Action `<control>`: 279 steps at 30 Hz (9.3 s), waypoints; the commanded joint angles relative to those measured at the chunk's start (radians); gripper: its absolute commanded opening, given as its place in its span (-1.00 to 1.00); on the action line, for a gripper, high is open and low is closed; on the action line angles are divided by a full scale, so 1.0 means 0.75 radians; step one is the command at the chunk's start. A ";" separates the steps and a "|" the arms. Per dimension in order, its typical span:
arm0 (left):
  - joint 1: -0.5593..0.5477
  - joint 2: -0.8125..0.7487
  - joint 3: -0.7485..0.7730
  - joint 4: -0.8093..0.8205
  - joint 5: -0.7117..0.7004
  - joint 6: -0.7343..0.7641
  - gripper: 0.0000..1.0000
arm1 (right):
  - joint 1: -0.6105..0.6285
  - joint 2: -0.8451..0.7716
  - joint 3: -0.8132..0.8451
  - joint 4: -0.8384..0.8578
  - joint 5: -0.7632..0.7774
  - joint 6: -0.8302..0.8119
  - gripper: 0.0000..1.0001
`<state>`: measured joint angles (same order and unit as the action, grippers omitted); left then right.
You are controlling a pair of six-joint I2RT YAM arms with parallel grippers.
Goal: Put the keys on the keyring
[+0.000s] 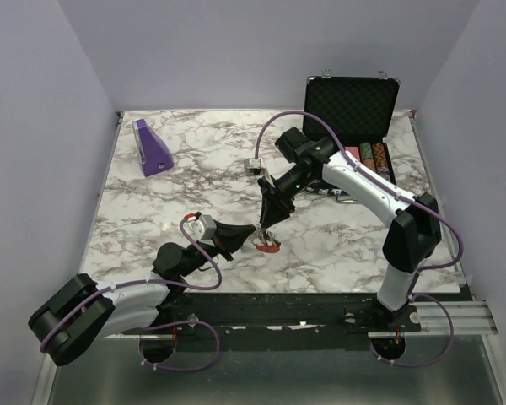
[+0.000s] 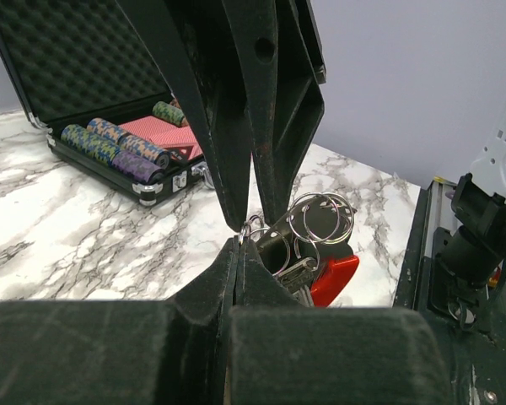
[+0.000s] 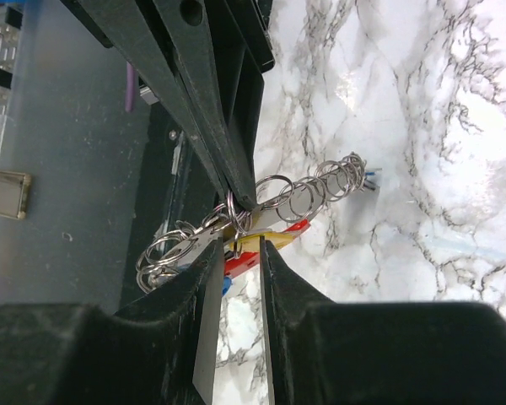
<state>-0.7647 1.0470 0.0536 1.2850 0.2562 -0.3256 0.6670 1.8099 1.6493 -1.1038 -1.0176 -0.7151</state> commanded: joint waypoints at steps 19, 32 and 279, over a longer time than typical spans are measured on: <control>0.007 -0.091 -0.037 0.109 0.033 0.056 -1.00 | -0.024 -0.008 0.004 -0.044 -0.208 0.080 -0.79; 0.007 -0.148 -0.049 0.115 0.000 0.064 -1.00 | -0.024 -0.024 -0.049 0.032 -0.173 0.141 -0.94; 0.306 0.181 0.235 -0.151 0.824 -0.063 -1.00 | 0.305 0.076 0.358 -0.420 0.582 -0.188 -0.99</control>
<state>-0.5377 1.1709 0.2054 1.1709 0.8299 -0.3847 0.8890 1.8740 1.8946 -1.3560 -0.5457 -0.8467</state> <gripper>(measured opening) 0.061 0.008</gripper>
